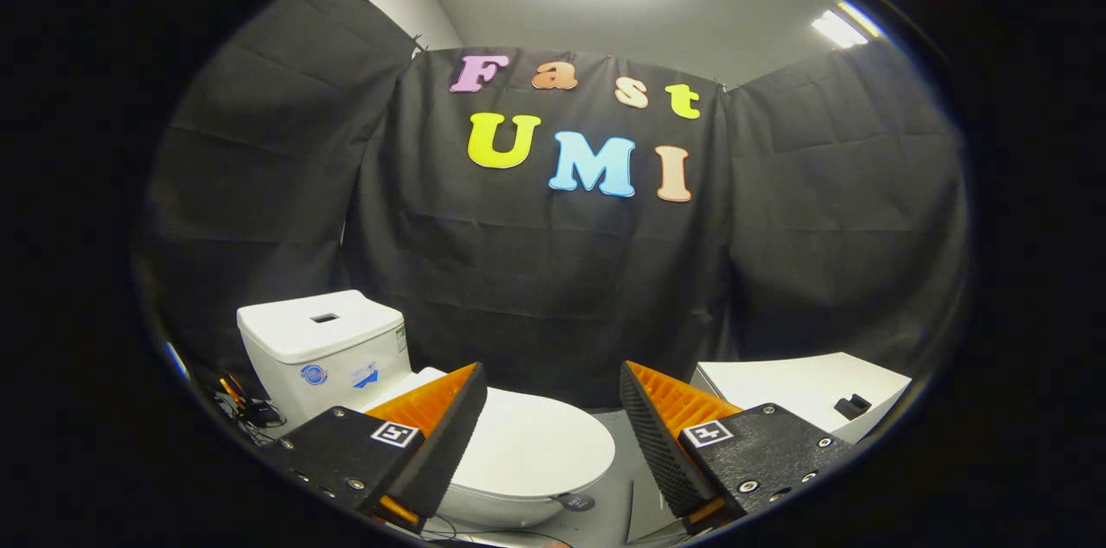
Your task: Open the toilet lid.
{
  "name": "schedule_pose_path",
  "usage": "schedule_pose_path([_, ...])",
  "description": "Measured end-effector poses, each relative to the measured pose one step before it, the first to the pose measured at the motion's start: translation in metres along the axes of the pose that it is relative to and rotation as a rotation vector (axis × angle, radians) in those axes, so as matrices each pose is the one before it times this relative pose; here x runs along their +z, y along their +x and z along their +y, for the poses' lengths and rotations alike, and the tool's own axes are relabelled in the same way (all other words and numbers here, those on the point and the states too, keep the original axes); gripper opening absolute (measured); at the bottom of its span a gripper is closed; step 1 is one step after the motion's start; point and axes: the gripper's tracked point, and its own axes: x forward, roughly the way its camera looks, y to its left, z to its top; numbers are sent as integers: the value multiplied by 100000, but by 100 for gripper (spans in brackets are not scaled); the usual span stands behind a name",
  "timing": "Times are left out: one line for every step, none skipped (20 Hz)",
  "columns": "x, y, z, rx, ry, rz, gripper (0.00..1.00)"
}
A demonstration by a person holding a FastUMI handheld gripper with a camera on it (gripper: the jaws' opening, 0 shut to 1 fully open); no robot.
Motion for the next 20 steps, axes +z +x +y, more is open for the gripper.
schedule_pose_path([-75, -16, -225, -553, 450, 41, 95])
schedule_pose_path([-20, -77, -45, -295, -305, 99, 95])
schedule_pose_path([35, -93, -166, -513, -1106, -12, 95])
schedule_pose_path([-78, -45, -140, -327, -1164, 446, 95])
schedule_pose_path([-202, 30, -47, -141, -688, 680, 95])
schedule_pose_path([-116, -36, 16, 229, -15, 493, 95])
schedule_pose_path([29, -18, 130, 284, 495, 161, 95])
schedule_pose_path([-23, -91, 80, 341, 1119, -36, 95])
schedule_pose_path([72, -16, 235, 731, 1498, 76, 95])
schedule_pose_path([14, 118, 201, 753, 1609, 268, 95])
schedule_pose_path([-73, -13, 313, 889, 1554, 276, 95])
schedule_pose_path([70, -11, 199, 583, 1274, 19, 95])
schedule_pose_path([-81, 44, 165, 840, 1324, 236, 95])
schedule_pose_path([-261, 131, 229, 889, 1106, 467, 95])
schedule_pose_path([-448, 212, 61, 456, 1153, 1490, 95])
schedule_pose_path([-693, 330, 114, 834, 1202, 2044, 95])
schedule_pose_path([-379, 93, 254, 1088, 1585, 1591, 95])
schedule_pose_path([-199, 9, 50, 683, 1901, 1025, 95])
schedule_pose_path([-276, 74, -30, 362, 2127, 928, 95])
schedule_pose_path([-385, 26, -37, -94, 2083, 722, 95])
